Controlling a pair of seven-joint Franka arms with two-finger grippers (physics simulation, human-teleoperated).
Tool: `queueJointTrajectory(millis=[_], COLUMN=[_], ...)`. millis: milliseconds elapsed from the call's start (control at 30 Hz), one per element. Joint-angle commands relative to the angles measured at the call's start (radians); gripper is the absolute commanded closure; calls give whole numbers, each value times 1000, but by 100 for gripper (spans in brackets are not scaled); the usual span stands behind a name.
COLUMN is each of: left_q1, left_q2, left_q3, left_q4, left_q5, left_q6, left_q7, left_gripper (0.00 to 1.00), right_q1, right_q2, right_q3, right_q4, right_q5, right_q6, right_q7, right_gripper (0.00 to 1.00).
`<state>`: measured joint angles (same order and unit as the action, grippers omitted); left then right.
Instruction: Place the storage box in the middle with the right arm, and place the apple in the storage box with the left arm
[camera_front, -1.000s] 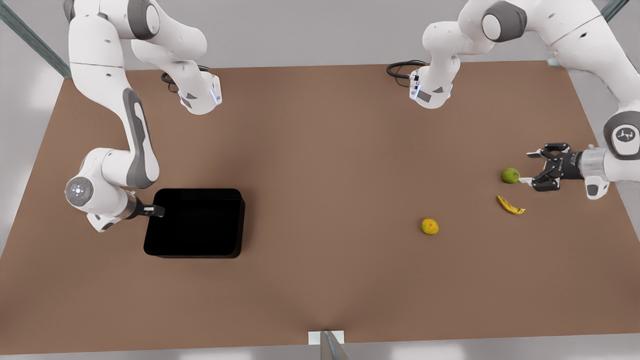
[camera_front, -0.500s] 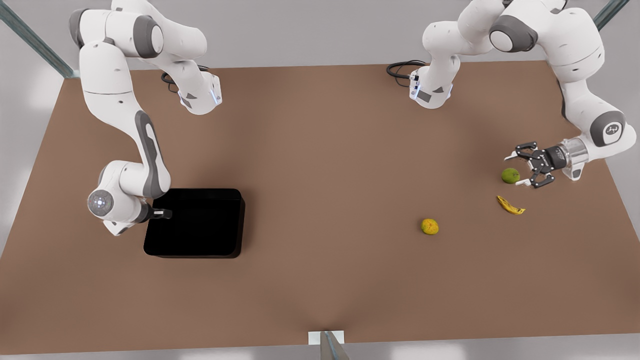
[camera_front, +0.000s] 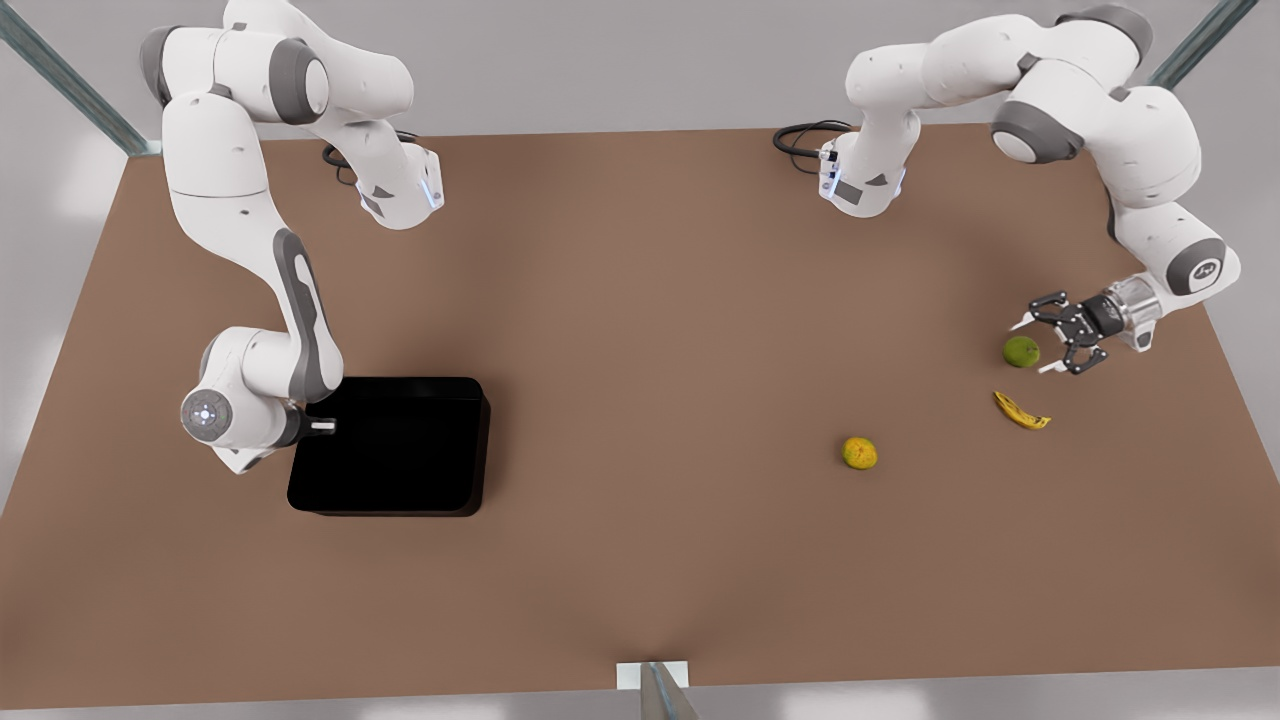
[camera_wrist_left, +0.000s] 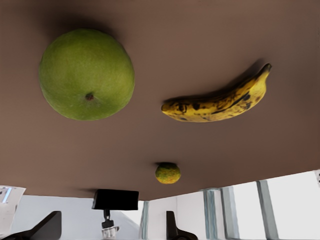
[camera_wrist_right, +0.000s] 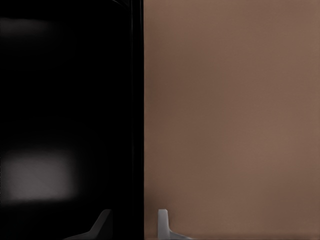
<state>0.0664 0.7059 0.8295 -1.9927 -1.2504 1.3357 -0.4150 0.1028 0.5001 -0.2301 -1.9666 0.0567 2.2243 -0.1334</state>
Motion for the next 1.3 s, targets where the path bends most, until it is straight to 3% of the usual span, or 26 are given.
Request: queueJointTrajectory(millis=[0, 33, 133, 633, 733, 800, 933, 1000, 1067, 1267], left_q1=[3, 7, 9, 110, 115, 119, 138, 139, 139, 147], left_q2=[6, 14, 21, 101, 124, 130, 158, 158, 159, 173], left_q3=[-1, -1, -23, -52, -66, -81, -95, -93, -95, -105], left_q4=[2, 5, -14, 5, -3, -3, 3, 6, 12, 11], left_q5=[-21, -30, -46, -67, -66, -73, -81, -76, -75, -80], left_q6=[2, 2, -4, -3, 3, 10, 25, 25, 25, 56], left_q7=[1, -1, 8, 48, 91, 91, 104, 102, 104, 130], left_gripper=[0, 0, 0, 0, 0, 0, 0, 0, 0, 3], right_q1=[0, 0, 0, 23, 25, 67, 308, 405, 535, 575], right_q2=[0, 1, 1, -11, -8, -14, -8, 32, 110, 250], right_q3=[0, 0, 0, 11, 46, 54, 67, 64, -9, -8], right_q4=[0, 0, 0, 84, 100, 141, 265, 321, 403, 515], right_q5=[0, 0, 0, 3, 18, 20, 23, 124, 273, 400], right_q6=[0, 0, -2, -84, -72, -81, -83, -84, -86, -80], right_q7=[0, 0, -14, -31, -29, -31, -18, -18, -20, -18], right_gripper=[66, 66, 79, 79, 79, 79, 79, 79, 79, 79])
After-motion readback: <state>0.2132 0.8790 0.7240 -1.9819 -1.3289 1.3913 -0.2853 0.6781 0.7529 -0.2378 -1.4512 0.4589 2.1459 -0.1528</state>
